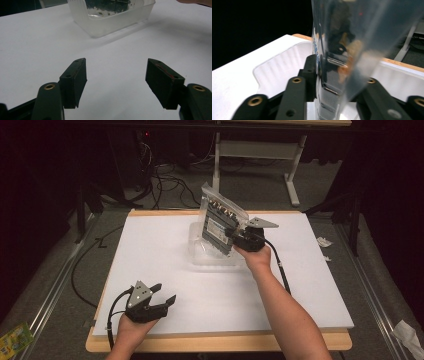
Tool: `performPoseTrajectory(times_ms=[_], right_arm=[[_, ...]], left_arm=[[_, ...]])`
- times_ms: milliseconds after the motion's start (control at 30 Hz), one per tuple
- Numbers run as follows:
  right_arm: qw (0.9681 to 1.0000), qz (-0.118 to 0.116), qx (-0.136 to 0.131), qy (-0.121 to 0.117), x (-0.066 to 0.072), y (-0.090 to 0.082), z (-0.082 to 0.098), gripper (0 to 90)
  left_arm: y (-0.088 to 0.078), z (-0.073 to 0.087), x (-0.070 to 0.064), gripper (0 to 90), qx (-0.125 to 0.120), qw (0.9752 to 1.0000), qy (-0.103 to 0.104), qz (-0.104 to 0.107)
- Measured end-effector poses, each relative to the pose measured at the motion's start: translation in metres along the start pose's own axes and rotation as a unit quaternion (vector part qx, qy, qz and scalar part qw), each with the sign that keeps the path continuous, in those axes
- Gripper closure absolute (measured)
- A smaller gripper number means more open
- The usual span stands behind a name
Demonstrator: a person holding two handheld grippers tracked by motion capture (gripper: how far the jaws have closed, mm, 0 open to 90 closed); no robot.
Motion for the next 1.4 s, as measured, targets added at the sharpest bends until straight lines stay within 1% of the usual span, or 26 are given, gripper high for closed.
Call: performPoseTrajectory(times_ms=[67, 133, 167, 267, 333, 367, 433, 467, 500, 533, 567, 667, 733, 967, 1033, 1133, 1200, 1367, 1400], right_arm=[[1.0000, -0.002, 0.002, 0.003, -0.001, -0.001, -0.001, 62.4], [0.9999, -0.011, 0.005, 0.007, -0.002, -0.001, -0.003, 54.8], [0.9999, -0.012, 0.006, 0.009, -0.002, -0.001, -0.004, 50.4], [0.9999, -0.007, 0.004, 0.013, -0.004, -0.002, -0.007, 36.3], [0.9998, 0.002, 0.004, 0.020, -0.006, -0.003, -0.009, 26.7], [0.9998, 0.007, 0.004, 0.020, -0.006, -0.004, -0.010, 23.2], [0.9997, 0.010, 0.002, 0.022, -0.007, -0.005, -0.011, 18.1], [0.9996, 0.012, 0.002, 0.024, -0.008, -0.006, -0.012, 17.3], [0.9994, 0.025, 0.006, 0.023, -0.008, -0.006, -0.013, 18.4], [0.9988, 0.042, 0.012, 0.021, -0.007, -0.006, -0.013, 18.6], [0.9989, 0.039, 0.012, 0.022, -0.007, -0.008, -0.014, 16.2], [0.9989, 0.037, 0.011, 0.026, -0.008, -0.010, -0.015, 15.0], [0.9991, 0.029, 0.010, 0.029, -0.007, -0.012, -0.015, 14.6], [0.9993, 0.016, 0.015, 0.029, -0.005, -0.024, -0.015, 13.1], [0.9993, 0.014, 0.020, 0.028, -0.004, -0.028, -0.014, 11.9], [0.9995, 0.012, 0.018, 0.024, -0.003, -0.038, -0.014, 11.1], [0.9995, 0.013, 0.015, 0.023, -0.002, -0.045, -0.013, 10.5], [0.9996, 0.017, 0.015, 0.018, -0.001, -0.061, -0.007, 9.6], [0.9997, 0.016, 0.012, 0.017, 0.000, -0.069, -0.003, 9.2]], left_arm=[[0.000, 0.000, 0.000, 33.8, 0.000, 1.0000, 0.000, 0.000], [0.000, 0.000, 0.000, 33.8, 0.000, 1.0000, 0.000, 0.001], [0.000, 0.000, 0.000, 33.8, -0.001, 1.0000, 0.000, 0.001], [-0.001, 0.000, 0.000, 33.8, -0.003, 1.0000, -0.002, 0.001], [-0.001, 0.000, 0.001, 33.8, -0.003, 1.0000, -0.001, 0.000], [-0.001, 0.000, 0.000, 33.8, -0.003, 1.0000, -0.001, 0.000], [-0.001, 0.000, 0.000, 33.8, -0.003, 1.0000, -0.001, 0.000], [-0.001, 0.000, 0.000, 33.8, -0.003, 1.0000, -0.001, 0.000], [-0.001, 0.000, 0.000, 33.8, -0.004, 1.0000, -0.001, 0.000], [-0.001, 0.000, 0.000, 33.8, -0.003, 1.0000, 0.000, 0.000], [-0.001, 0.000, 0.000, 33.8, -0.003, 1.0000, 0.000, 0.000], [-0.001, 0.000, 0.000, 33.8, -0.003, 1.0000, 0.000, -0.001], [-0.001, 0.000, 0.001, 33.8, -0.005, 1.0000, -0.002, -0.002], [-0.002, 0.000, 0.001, 33.5, -0.004, 1.0000, -0.006, -0.001], [-0.002, 0.000, 0.001, 33.3, -0.004, 1.0000, -0.005, -0.002], [-0.003, 0.000, 0.001, 32.5, -0.004, 1.0000, -0.006, -0.002], [-0.003, 0.000, 0.001, 31.5, -0.006, 0.9999, -0.009, -0.004], [-0.004, -0.001, 0.003, 26.6, -0.006, 0.9998, -0.013, -0.014], [-0.004, -0.001, 0.003, 24.3, -0.006, 0.9998, -0.014, -0.015]])
Point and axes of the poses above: each handheld gripper's, and its own axes: y roughly forward along the jaws, z roughly out of its underside, x roughly to its left, the point moved 2 cm from there along y, roughly forward along the jaws, and after that the axes turned 7 degrees about x, right-handed, at the moved point
